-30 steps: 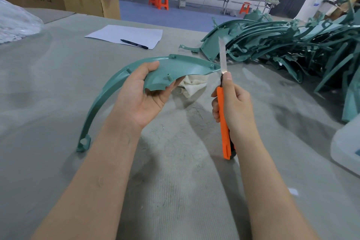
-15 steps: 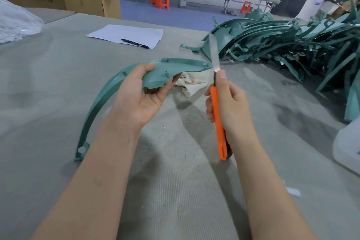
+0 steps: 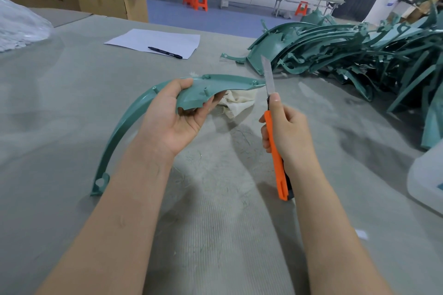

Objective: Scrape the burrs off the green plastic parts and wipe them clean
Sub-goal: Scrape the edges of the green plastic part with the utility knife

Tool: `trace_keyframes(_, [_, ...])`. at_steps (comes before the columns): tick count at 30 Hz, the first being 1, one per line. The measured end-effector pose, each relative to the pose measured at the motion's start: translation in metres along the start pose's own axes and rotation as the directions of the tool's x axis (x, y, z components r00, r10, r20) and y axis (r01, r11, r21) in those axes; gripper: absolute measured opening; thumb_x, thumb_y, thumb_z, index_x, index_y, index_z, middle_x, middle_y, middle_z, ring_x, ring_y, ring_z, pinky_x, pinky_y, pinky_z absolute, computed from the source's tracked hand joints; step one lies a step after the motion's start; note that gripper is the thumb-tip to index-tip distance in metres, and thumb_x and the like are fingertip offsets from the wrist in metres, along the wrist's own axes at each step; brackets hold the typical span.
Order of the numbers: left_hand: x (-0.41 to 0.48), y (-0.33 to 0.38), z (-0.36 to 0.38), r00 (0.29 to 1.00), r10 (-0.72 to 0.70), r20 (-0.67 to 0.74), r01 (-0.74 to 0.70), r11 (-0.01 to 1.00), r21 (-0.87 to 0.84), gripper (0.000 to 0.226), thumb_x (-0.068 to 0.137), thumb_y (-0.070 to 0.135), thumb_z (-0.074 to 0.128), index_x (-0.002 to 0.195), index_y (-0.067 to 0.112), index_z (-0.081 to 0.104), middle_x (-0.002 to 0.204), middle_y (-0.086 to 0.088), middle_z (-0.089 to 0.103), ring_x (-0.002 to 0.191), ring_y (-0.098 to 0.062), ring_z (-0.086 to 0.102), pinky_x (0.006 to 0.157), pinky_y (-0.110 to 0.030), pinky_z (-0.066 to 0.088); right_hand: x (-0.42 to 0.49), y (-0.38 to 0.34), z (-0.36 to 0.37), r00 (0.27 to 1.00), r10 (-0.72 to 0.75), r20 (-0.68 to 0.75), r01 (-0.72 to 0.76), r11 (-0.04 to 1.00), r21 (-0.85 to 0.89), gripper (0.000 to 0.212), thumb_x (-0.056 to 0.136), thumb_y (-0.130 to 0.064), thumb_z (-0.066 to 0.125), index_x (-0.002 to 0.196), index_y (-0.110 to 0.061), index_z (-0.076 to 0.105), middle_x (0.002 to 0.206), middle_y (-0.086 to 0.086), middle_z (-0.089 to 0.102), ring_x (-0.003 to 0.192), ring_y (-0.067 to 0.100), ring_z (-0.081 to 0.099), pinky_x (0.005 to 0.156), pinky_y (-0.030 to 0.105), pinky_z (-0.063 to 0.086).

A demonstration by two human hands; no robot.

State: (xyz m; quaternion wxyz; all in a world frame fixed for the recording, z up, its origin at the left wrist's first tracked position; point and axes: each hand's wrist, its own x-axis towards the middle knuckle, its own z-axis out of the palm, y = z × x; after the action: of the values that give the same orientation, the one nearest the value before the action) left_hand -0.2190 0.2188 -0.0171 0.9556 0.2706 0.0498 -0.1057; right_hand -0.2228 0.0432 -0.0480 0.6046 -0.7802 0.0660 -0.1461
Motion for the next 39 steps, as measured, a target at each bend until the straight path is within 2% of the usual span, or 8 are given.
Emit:
trace_keyframes(3, [0.000,0.001,0.000,1.000,-0.008,0.017,0.008,1.000,-0.014,0.027,0.095,0.010,0.048,0.119,-0.001,0.052,0.125,-0.021,0.061,0.103,-0.037,0.065,0.049,-0.019,0.056,-0.002,-0.001,0.001,0.999,0.012,0.035,-0.014,0.997,0.072,0.061,0.099,-0.051,0.042,0.081,0.007,0.051,0.050,0.006,0.048,0.042,0.013,0.044,0.040,0.021,0.036])
trace_keyframes(7, [0.000,0.001,0.000,0.999,-0.015,0.032,0.016,0.999,-0.033,0.028,0.095,0.011,0.047,0.120,-0.001,0.052,0.118,-0.021,0.063,0.096,-0.036,0.067,0.049,-0.019,0.056,-0.004,-0.004,0.000,0.997,0.021,0.078,-0.030,0.993,0.117,0.052,0.099,-0.052,0.042,0.081,-0.005,0.057,0.047,0.002,0.048,0.040,0.011,0.044,0.040,0.020,0.037])
trace_keyframes(18, [0.005,0.000,-0.004,0.999,0.013,-0.043,-0.014,1.000,-0.014,0.030,0.093,0.009,0.051,0.121,-0.003,0.054,0.124,-0.021,0.061,0.103,-0.038,0.066,0.049,-0.021,0.056,-0.008,-0.007,0.002,0.987,-0.002,0.163,-0.011,0.996,0.083,0.052,0.099,-0.051,0.041,0.076,-0.007,0.055,0.052,0.006,0.048,0.042,0.013,0.044,0.039,0.021,0.037])
trace_keyframes(23, [0.009,-0.003,-0.006,0.988,0.101,-0.121,-0.090,0.992,0.090,0.030,0.094,0.008,0.052,0.122,-0.004,0.054,0.128,-0.021,0.059,0.117,-0.034,0.060,0.051,-0.023,0.056,-0.015,-0.007,0.013,0.958,-0.057,0.282,0.052,0.998,0.024,0.054,0.097,-0.049,0.048,0.076,0.000,0.055,0.050,0.002,0.047,0.045,0.013,0.043,0.042,0.024,0.037])
trace_keyframes(27, [0.011,-0.001,-0.010,0.979,0.129,-0.155,-0.120,0.991,0.066,0.024,0.094,0.007,0.052,0.117,-0.001,0.054,0.127,-0.020,0.060,0.116,-0.034,0.060,0.051,-0.023,0.055,-0.010,-0.009,0.007,0.990,-0.056,0.130,0.050,0.998,0.048,0.050,0.098,-0.049,0.045,0.074,-0.007,0.058,0.053,0.003,0.051,0.046,0.014,0.047,0.043,0.022,0.042])
trace_keyframes(30, [0.013,-0.001,-0.009,0.966,0.176,-0.188,-0.163,0.983,0.078,0.010,0.093,0.007,0.054,0.100,0.001,0.057,0.109,-0.018,0.067,0.111,-0.033,0.063,0.059,-0.029,0.060,-0.003,-0.005,0.002,0.999,-0.044,0.012,0.044,0.999,0.009,0.042,0.100,-0.045,0.043,0.077,-0.012,0.056,0.058,0.002,0.054,0.047,0.011,0.051,0.046,0.023,0.046])
trace_keyframes(34, [0.011,-0.005,-0.007,0.954,0.230,-0.194,-0.210,0.970,0.120,0.006,0.092,0.008,0.057,0.087,0.005,0.059,0.069,-0.007,0.071,0.073,-0.019,0.071,0.063,-0.030,0.060,-0.004,-0.001,0.007,0.994,-0.102,0.042,0.106,0.986,-0.125,0.046,0.100,-0.044,0.043,0.086,-0.002,0.054,0.065,0.007,0.057,0.046,0.010,0.059,0.049,0.026,0.052])
trace_keyframes(39, [0.010,-0.007,-0.005,0.949,0.266,-0.171,-0.247,0.961,0.124,0.005,0.092,0.009,0.057,0.089,0.007,0.059,0.063,-0.003,0.071,0.063,-0.014,0.070,0.059,-0.027,0.057,-0.003,0.003,0.009,0.993,-0.113,0.041,0.118,0.981,-0.154,0.048,0.099,-0.043,0.044,0.087,0.002,0.051,0.065,0.007,0.056,0.044,0.010,0.056,0.044,0.022,0.047])
